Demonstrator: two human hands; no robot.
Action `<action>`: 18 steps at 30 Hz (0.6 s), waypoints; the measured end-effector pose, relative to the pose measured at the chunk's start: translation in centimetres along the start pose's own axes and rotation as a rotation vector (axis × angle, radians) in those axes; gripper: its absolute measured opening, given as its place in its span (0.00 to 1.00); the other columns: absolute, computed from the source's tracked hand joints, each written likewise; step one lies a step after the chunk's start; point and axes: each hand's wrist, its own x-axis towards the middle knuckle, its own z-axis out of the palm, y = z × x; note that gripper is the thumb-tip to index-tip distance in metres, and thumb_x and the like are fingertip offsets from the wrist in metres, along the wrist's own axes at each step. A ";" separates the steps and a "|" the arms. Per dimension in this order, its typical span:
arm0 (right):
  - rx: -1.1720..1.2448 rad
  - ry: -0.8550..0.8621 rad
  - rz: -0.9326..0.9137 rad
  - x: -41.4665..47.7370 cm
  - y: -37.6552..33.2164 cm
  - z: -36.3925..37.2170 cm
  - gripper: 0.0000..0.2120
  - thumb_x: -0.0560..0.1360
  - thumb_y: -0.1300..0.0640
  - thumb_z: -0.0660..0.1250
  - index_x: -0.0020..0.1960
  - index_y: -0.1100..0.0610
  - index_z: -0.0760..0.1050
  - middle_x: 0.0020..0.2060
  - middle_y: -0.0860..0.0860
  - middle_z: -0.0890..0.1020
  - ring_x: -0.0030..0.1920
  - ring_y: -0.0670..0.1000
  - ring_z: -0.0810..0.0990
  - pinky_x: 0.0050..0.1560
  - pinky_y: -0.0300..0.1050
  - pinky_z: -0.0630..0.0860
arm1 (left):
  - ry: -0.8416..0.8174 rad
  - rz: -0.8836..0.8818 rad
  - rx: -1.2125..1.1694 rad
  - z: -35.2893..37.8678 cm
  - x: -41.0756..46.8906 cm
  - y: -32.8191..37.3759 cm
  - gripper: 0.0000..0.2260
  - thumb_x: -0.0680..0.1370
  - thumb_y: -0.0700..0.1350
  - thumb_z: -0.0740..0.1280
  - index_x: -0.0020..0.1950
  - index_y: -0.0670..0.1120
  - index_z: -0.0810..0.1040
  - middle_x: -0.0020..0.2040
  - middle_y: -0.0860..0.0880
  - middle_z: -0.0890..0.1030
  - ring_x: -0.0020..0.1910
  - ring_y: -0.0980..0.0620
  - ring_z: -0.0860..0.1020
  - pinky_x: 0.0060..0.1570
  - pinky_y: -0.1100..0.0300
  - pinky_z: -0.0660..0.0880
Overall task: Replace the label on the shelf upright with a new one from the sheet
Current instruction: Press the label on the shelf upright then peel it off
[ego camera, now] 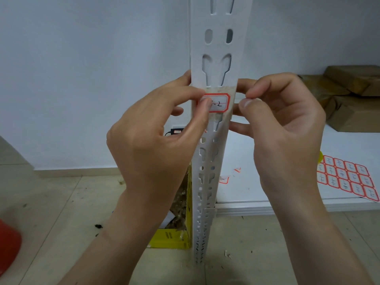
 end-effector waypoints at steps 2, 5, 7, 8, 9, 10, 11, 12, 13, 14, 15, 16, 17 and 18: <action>-0.008 0.000 0.000 0.0 0.0 0.0 0.10 0.76 0.69 0.65 0.44 0.55 0.75 0.49 0.53 0.87 0.47 0.55 0.89 0.47 0.60 0.86 | 0.002 -0.002 -0.005 0.0 -0.1 0.1 0.04 0.82 0.44 0.74 0.52 0.44 0.87 0.56 0.48 0.88 0.46 0.53 0.87 0.44 0.60 0.82; -0.012 -0.002 -0.001 -0.1 0.0 0.1 0.10 0.77 0.69 0.65 0.44 0.55 0.75 0.50 0.53 0.87 0.46 0.55 0.89 0.47 0.59 0.86 | -0.005 0.015 -0.018 0.0 0.1 0.0 0.05 0.83 0.44 0.74 0.52 0.44 0.87 0.56 0.47 0.87 0.49 0.53 0.87 0.47 0.65 0.81; -0.012 0.001 -0.001 -0.1 0.0 0.1 0.10 0.76 0.69 0.65 0.44 0.55 0.75 0.50 0.52 0.87 0.46 0.55 0.89 0.46 0.58 0.86 | -0.002 -0.003 -0.010 0.0 0.0 0.0 0.05 0.83 0.45 0.74 0.52 0.44 0.87 0.56 0.48 0.87 0.49 0.53 0.86 0.48 0.67 0.80; -0.012 0.000 -0.001 -0.1 0.0 0.1 0.10 0.76 0.69 0.65 0.44 0.55 0.75 0.50 0.52 0.87 0.46 0.55 0.89 0.46 0.59 0.86 | 0.000 -0.011 -0.001 -0.1 -0.2 0.2 0.05 0.83 0.45 0.74 0.52 0.44 0.87 0.56 0.48 0.87 0.49 0.54 0.86 0.48 0.68 0.79; -0.011 -0.001 0.000 -0.1 0.0 0.1 0.09 0.76 0.69 0.64 0.44 0.55 0.75 0.50 0.52 0.87 0.46 0.55 0.89 0.46 0.59 0.86 | -0.007 -0.010 -0.012 0.0 -0.1 0.1 0.05 0.82 0.45 0.74 0.52 0.44 0.87 0.56 0.48 0.87 0.49 0.54 0.86 0.48 0.69 0.79; -0.009 -0.002 0.001 -0.1 0.0 0.1 0.09 0.76 0.69 0.64 0.44 0.56 0.75 0.50 0.52 0.87 0.45 0.54 0.89 0.46 0.59 0.86 | -0.016 -0.008 -0.015 -0.2 -0.4 0.5 0.05 0.82 0.45 0.74 0.51 0.44 0.87 0.55 0.48 0.87 0.49 0.54 0.86 0.48 0.69 0.78; -0.007 -0.002 0.002 -0.1 0.0 0.1 0.09 0.76 0.69 0.64 0.44 0.56 0.74 0.50 0.52 0.87 0.45 0.54 0.89 0.46 0.59 0.86 | -0.019 -0.009 -0.018 0.1 0.1 0.1 0.05 0.82 0.45 0.74 0.51 0.44 0.87 0.55 0.48 0.87 0.49 0.55 0.85 0.48 0.70 0.77; -0.005 -0.002 0.003 -0.1 0.0 0.1 0.09 0.76 0.69 0.64 0.44 0.56 0.74 0.50 0.52 0.87 0.45 0.54 0.89 0.46 0.58 0.86 | -0.058 -0.013 -0.012 0.1 0.5 -0.3 0.06 0.82 0.47 0.75 0.51 0.45 0.87 0.54 0.50 0.87 0.49 0.55 0.85 0.49 0.70 0.77; -0.006 0.000 0.004 -0.2 0.0 0.1 0.09 0.77 0.70 0.64 0.44 0.56 0.74 0.49 0.52 0.87 0.45 0.54 0.89 0.46 0.58 0.86 | -0.129 -0.056 -0.020 0.1 1.4 -0.6 0.09 0.80 0.53 0.76 0.52 0.48 0.86 0.53 0.55 0.87 0.51 0.55 0.85 0.49 0.70 0.78; -0.010 0.001 0.003 -0.2 0.0 0.2 0.09 0.77 0.70 0.64 0.44 0.56 0.75 0.49 0.51 0.87 0.45 0.54 0.89 0.46 0.58 0.87 | -0.219 -0.107 -0.030 0.1 2.0 -0.9 0.14 0.76 0.61 0.78 0.53 0.53 0.85 0.52 0.61 0.87 0.54 0.55 0.85 0.50 0.68 0.79; -0.012 0.002 0.003 -0.2 0.0 0.2 0.10 0.77 0.70 0.64 0.44 0.57 0.75 0.49 0.50 0.87 0.45 0.53 0.89 0.45 0.57 0.87 | -0.281 -0.148 -0.041 0.1 2.2 -1.1 0.17 0.73 0.65 0.78 0.53 0.56 0.85 0.51 0.63 0.86 0.56 0.54 0.85 0.50 0.64 0.81; -0.011 0.004 0.003 -0.2 0.0 0.2 0.10 0.77 0.70 0.64 0.44 0.56 0.75 0.48 0.49 0.87 0.45 0.53 0.89 0.45 0.57 0.87 | -0.248 -0.145 -0.031 0.1 2.0 -0.9 0.14 0.76 0.62 0.78 0.53 0.55 0.85 0.52 0.62 0.86 0.54 0.53 0.85 0.49 0.57 0.83; -0.011 0.005 0.001 -0.3 -0.1 0.2 0.10 0.76 0.70 0.64 0.44 0.56 0.75 0.48 0.48 0.87 0.45 0.53 0.89 0.45 0.57 0.87 | -0.160 -0.101 -0.004 0.0 1.5 -0.4 0.09 0.79 0.54 0.76 0.52 0.50 0.86 0.55 0.57 0.87 0.51 0.53 0.85 0.46 0.49 0.83; -0.016 0.006 -0.002 -0.3 -0.1 0.2 0.10 0.76 0.70 0.64 0.44 0.56 0.75 0.47 0.47 0.87 0.45 0.52 0.89 0.45 0.57 0.87 | -0.076 -0.026 0.055 -0.2 0.9 -0.1 0.06 0.81 0.49 0.75 0.50 0.47 0.87 0.56 0.53 0.87 0.49 0.53 0.85 0.44 0.46 0.83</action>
